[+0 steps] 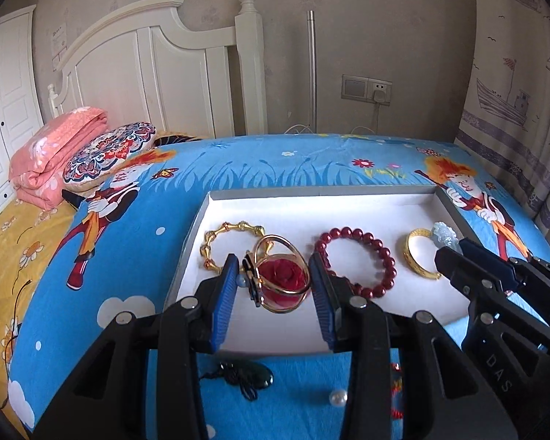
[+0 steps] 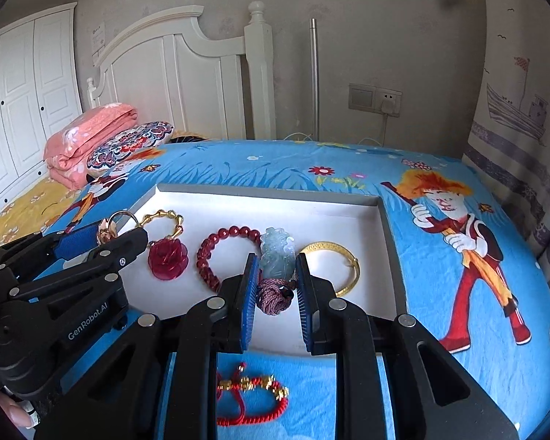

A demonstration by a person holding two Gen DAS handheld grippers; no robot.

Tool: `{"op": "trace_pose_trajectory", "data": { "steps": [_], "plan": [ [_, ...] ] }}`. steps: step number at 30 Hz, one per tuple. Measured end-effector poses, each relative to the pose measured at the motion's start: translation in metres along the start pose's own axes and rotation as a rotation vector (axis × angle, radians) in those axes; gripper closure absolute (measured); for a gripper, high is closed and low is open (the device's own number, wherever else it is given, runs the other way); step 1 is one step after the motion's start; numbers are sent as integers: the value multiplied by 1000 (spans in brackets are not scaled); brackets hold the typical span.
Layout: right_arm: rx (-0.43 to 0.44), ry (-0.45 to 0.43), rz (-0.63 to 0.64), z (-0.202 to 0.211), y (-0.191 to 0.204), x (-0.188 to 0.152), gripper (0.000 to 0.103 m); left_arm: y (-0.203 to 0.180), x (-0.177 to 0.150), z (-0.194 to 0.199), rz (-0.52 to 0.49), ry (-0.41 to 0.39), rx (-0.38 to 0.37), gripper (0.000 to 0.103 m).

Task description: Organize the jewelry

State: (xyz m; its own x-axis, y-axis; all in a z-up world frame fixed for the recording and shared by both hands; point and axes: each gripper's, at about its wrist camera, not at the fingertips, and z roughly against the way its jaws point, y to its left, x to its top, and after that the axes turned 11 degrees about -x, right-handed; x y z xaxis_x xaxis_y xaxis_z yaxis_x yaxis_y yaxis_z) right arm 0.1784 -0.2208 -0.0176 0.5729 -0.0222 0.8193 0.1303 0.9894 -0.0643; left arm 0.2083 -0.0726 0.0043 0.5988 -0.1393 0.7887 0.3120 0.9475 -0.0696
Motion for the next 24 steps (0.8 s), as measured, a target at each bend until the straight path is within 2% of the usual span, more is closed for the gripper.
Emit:
{"op": "trace_pose_trajectory", "data": {
  "steps": [8, 15, 16, 18, 22, 24],
  "plan": [
    [-50, 59, -28, -46, -2, 29, 83, 10, 36, -38, -33, -9, 80, 65],
    [-67, 93, -20, -66, 2, 39, 82, 20, 47, -61, 8, 37, 79, 64],
    [-65, 89, -21, -64, 2, 39, 82, 20, 46, -61, 11, 39, 74, 62],
    [-55, 74, -18, -59, 1, 40, 79, 20, 44, -57, 5, 27, 80, 42],
    [-23, 69, -20, -43, -4, 35, 79, 19, 39, -43, -12, -7, 90, 37],
    [-15, 64, -11, -32, -5, 29, 76, 18, 34, -33, -18, -22, 87, 29]
  ]
}}
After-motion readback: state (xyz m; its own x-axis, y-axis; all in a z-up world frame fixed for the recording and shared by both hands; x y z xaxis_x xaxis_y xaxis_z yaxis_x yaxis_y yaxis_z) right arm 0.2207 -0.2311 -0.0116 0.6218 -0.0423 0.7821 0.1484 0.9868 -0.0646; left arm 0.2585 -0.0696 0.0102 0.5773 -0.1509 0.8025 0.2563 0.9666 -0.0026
